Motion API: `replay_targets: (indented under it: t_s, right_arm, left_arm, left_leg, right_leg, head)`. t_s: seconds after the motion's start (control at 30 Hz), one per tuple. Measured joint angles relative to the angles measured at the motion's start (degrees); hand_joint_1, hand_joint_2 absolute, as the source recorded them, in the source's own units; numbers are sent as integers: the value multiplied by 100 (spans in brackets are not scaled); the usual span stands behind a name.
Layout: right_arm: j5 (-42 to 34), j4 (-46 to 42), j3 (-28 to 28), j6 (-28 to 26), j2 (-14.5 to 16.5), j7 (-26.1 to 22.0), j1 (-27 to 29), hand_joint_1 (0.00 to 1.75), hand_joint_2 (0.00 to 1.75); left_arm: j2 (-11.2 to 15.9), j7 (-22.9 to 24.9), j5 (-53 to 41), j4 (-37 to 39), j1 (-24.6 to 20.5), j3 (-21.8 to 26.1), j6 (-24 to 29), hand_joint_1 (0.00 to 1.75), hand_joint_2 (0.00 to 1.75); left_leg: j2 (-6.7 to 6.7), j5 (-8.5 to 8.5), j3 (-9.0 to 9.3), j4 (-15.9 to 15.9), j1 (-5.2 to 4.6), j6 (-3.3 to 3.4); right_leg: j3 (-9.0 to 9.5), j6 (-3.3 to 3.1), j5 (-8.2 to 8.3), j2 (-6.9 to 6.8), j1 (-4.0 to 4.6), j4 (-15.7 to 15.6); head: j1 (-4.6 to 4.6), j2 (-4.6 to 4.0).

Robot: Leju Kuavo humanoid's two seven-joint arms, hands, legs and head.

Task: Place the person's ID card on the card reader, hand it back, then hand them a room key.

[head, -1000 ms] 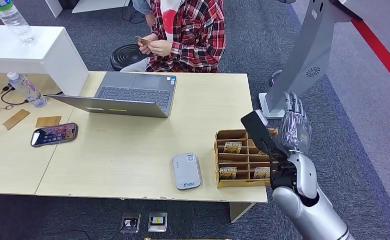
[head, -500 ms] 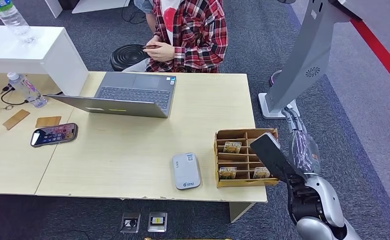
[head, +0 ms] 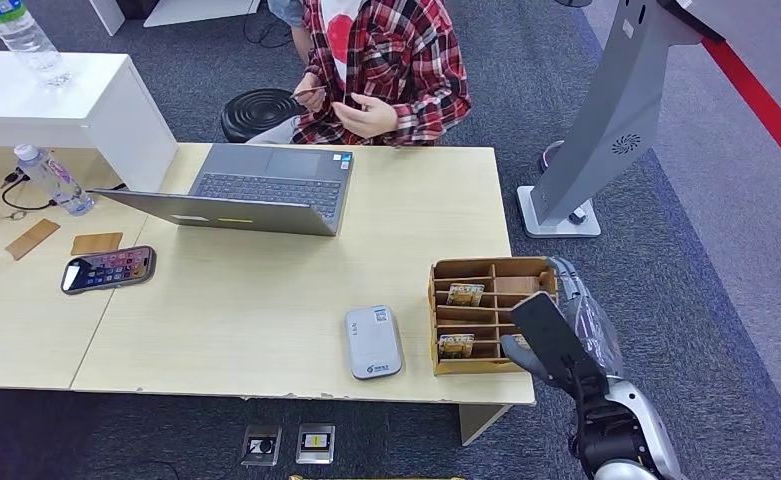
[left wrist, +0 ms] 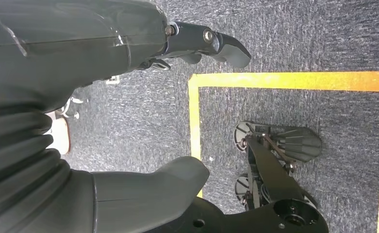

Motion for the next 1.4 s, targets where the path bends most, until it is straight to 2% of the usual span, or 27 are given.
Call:
replay_targets:
  t_s: [0.23,0.73,0.87,1.03,1.17,1.4]
  right_arm:
    - [26,76,122,-174,11,-198,23,0,175]
    - [287,192,322,-55,66,-214,7,0,175]
    - [745,223,330,-30,78,-43,5,0,175]
    - [1935,292,329,178,101,373,-15,4,175]
    - [2630,449,327,365,138,441,-80,175,175]
    - [3296,845,294,487,269,460,-187,175,175]
  left_arm:
    - [0,-6,-5,0,-2,0,0,0,175]
    - [-2,-47,-43,0,-2,0,-17,0,175]
    - [-2,-46,-59,0,-2,0,-9,0,175]
    - [-1,-46,-105,0,-3,0,30,0,175]
    - [-2,-46,-146,0,-5,0,35,0,175]
    - [0,-45,-179,0,-7,0,33,0,175]
  left_leg:
    - [0,0,-1,0,0,0]
    - [-1,0,-1,0,0,0]
    - [-1,0,-2,0,0,0]
    - [-1,0,-2,0,0,0]
    - [-1,0,-2,0,0,0]
    - [-2,0,-3,0,0,0]
  right_leg:
    - [0,0,0,0,0,0]
    - [0,0,0,0,0,0]
    - [0,0,0,0,0,0]
    - [0,0,0,0,0,0]
    - [1,0,0,0,0,0]
    - [0,0,0,-1,0,0]
  head:
    - [0,0]
    - [-1,0]
    - [0,0]
    - [-1,0]
    - [0,0]
    - [0,0]
